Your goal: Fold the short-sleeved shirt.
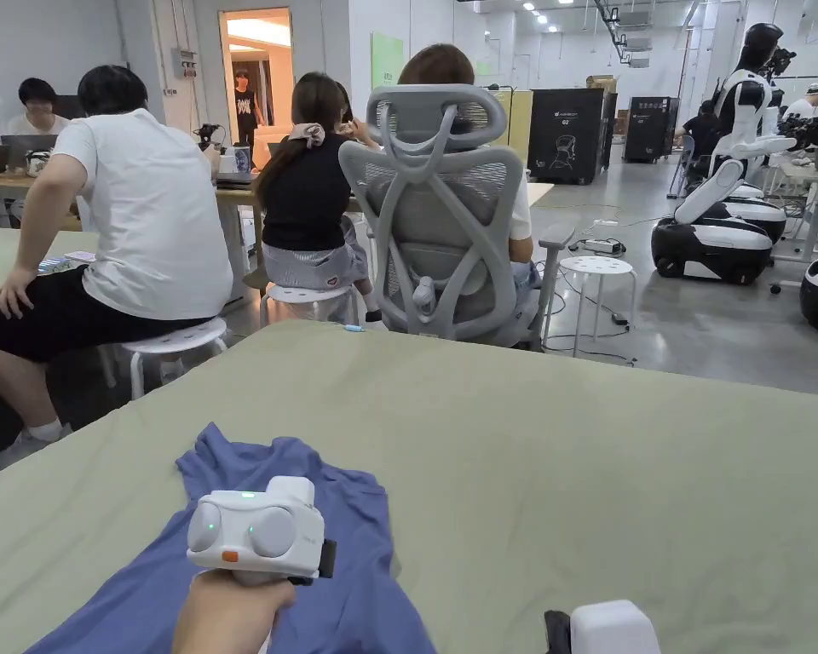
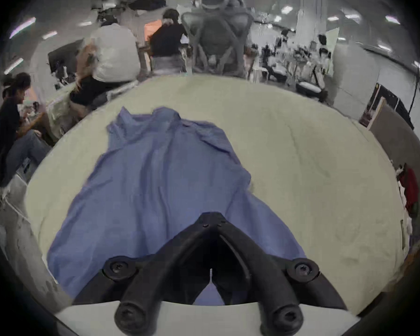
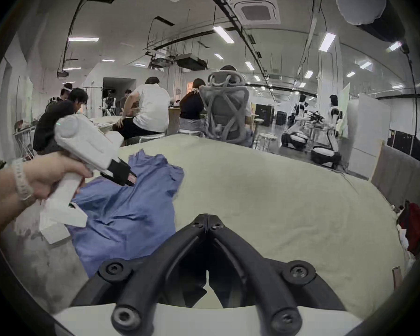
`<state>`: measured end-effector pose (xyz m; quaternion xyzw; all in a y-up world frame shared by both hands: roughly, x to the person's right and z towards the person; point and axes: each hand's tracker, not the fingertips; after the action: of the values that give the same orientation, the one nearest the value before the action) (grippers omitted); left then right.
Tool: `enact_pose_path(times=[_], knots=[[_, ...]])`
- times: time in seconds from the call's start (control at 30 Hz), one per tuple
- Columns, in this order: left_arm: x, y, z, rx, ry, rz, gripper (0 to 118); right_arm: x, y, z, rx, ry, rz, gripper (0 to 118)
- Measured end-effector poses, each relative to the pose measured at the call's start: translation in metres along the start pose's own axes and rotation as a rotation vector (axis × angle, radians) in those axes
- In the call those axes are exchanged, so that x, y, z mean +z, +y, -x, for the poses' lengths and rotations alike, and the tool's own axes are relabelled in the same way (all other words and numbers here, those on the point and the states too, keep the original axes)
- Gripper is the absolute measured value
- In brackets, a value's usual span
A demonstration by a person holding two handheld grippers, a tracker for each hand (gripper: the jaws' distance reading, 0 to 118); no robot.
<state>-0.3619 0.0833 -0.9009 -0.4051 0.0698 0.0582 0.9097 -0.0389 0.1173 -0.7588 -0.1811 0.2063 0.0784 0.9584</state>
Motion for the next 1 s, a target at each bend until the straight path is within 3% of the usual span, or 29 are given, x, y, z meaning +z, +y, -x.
enact_pose_path(times=[0.1,0.13,0.17,0.2,0.23,0.27,0.37,0.4,0.47,0.53,0.57,0.6,0.7,0.83,0.93,1.0], knots=[[-0.044,0.018,-0.002,0.023,0.007,0.019,0,-0.02,-0.004,-0.009,-0.017,0.001,0.03,0],[-0.055,0.024,-0.002,0.034,-0.006,0.013,5,-0.026,-0.006,-0.012,-0.016,-0.003,0.041,0],[-0.066,0.031,0.0,0.068,-0.019,0.015,29,-0.031,-0.009,-0.016,-0.014,-0.006,0.052,0],[-0.075,0.036,0.001,0.089,-0.029,0.024,78,-0.035,-0.011,-0.019,-0.014,-0.01,0.061,0],[-0.087,0.038,0.004,0.101,-0.028,0.042,110,-0.04,-0.014,-0.023,-0.016,-0.017,0.067,0],[-0.098,0.039,0.003,0.09,-0.013,0.057,118,-0.044,-0.017,-0.028,-0.023,-0.026,0.074,0],[-0.129,0.031,0.002,0.05,0.023,0.147,91,-0.052,-0.026,-0.04,-0.051,-0.045,0.101,0],[-0.14,0.025,0.001,0.04,0.029,0.201,86,-0.055,-0.029,-0.043,-0.055,-0.049,0.11,0],[-0.138,0.018,-0.001,0.018,0.033,0.116,88,-0.059,-0.036,-0.05,-0.054,-0.06,0.133,0],[-0.128,0.018,-0.005,0.042,0.035,0.126,72,-0.059,-0.039,-0.055,-0.06,-0.067,0.14,0],[-0.122,0.018,-0.006,0.031,0.033,0.115,45,-0.06,-0.04,-0.058,-0.07,-0.068,0.142,0],[-0.116,0.017,-0.007,0.027,0.032,0.093,1,-0.059,-0.04,-0.06,-0.078,-0.068,0.143,0],[-0.109,0.019,0.003,0.1,0.017,0.067,1,-0.054,-0.038,-0.066,-0.097,-0.077,0.136,0],[-0.073,0.037,-0.025,0.006,0.064,-0.019,1,-0.035,-0.031,-0.08,-0.109,-0.105,0.11,0],[-0.039,0.057,-0.052,0.041,-0.085,-0.095,0,-0.015,-0.024,-0.094,-0.123,-0.143,0.092,0],[-0.016,0.068,-0.089,-0.027,-0.149,-0.133,1,0.0,-0.018,-0.105,-0.128,-0.169,0.07,0]])
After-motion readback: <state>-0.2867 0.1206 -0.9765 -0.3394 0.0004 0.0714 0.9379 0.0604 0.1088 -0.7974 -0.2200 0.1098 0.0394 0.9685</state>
